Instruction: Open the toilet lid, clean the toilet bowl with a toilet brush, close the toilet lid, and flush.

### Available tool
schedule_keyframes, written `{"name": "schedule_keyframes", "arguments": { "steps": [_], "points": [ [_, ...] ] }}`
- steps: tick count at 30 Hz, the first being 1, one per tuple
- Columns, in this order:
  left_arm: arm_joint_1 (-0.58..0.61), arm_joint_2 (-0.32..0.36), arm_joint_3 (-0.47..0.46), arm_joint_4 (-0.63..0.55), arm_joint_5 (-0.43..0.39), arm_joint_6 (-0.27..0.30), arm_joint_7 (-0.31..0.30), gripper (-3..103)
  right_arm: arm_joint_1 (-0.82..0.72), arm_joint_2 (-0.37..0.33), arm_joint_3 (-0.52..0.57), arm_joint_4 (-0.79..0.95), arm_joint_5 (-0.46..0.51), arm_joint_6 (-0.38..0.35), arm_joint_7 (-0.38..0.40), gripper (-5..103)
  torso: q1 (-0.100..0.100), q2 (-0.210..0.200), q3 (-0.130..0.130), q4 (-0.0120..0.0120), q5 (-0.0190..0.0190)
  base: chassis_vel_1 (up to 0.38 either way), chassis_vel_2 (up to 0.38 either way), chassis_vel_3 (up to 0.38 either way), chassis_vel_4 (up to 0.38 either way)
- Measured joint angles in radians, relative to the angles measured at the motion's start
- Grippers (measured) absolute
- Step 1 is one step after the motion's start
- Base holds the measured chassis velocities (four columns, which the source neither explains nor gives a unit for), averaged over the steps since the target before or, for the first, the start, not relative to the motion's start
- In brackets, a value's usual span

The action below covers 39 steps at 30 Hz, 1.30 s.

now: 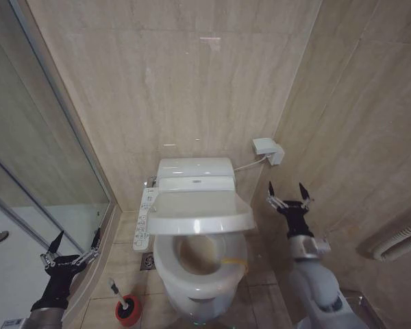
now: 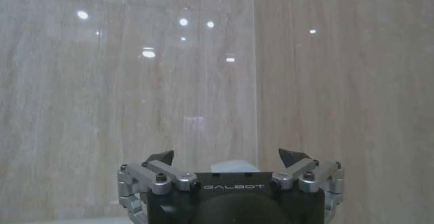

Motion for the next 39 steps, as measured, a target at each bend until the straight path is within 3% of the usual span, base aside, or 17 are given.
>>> {"name": "schedule_keyframes", "arguments": {
  "steps": [7, 14, 16, 22, 39],
  "points": [
    [0.0, 0.0, 0.0, 0.0, 0.0, 0.0, 0.0, 100, -0.087, 0.045, 0.013, 0.065, -0.009, -0.019, 0.007, 100, 0.0, 0.0, 0.0, 0.0002, 0.0, 0.0, 0.0, 0.0, 0.0],
    [0.0, 0.0, 0.0, 0.0, 0.0, 0.0, 0.0, 100, -0.137, 0.11, 0.029, 0.084, -0.121, -0.019, -0.022, 100, 0.0, 0.0, 0.0, 0.0001, -0.0001, 0.0, 0.0, 0.0, 0.0],
    [0.0, 0.0, 0.0, 0.0, 0.0, 0.0, 0.0, 100, -0.183, 0.17, 0.032, 0.099, -0.161, -0.015, -0.015, 100, 0.0, 0.0, 0.0, 0.0, 0.0, 0.0, 0.0, 0.0, 0.0],
    [0.0, 0.0, 0.0, 0.0, 0.0, 0.0, 0.0, 100, -0.23, 0.213, 0.029, 0.119, -0.176, -0.006, -0.013, 100, 0.0, 0.0, 0.0, 0.0, 0.0, 0.0, 0.0, 0.0, 0.0],
    [0.0, 0.0, 0.0, 0.0, 0.0, 0.0, 0.0, 100, -0.258, 0.227, 0.022, 0.155, -0.171, 0.004, -0.026, 100, 0.0, 0.0, 0.0, 0.0001, 0.0001, 0.0, 0.0, 0.0, 0.0]
  ]
}}
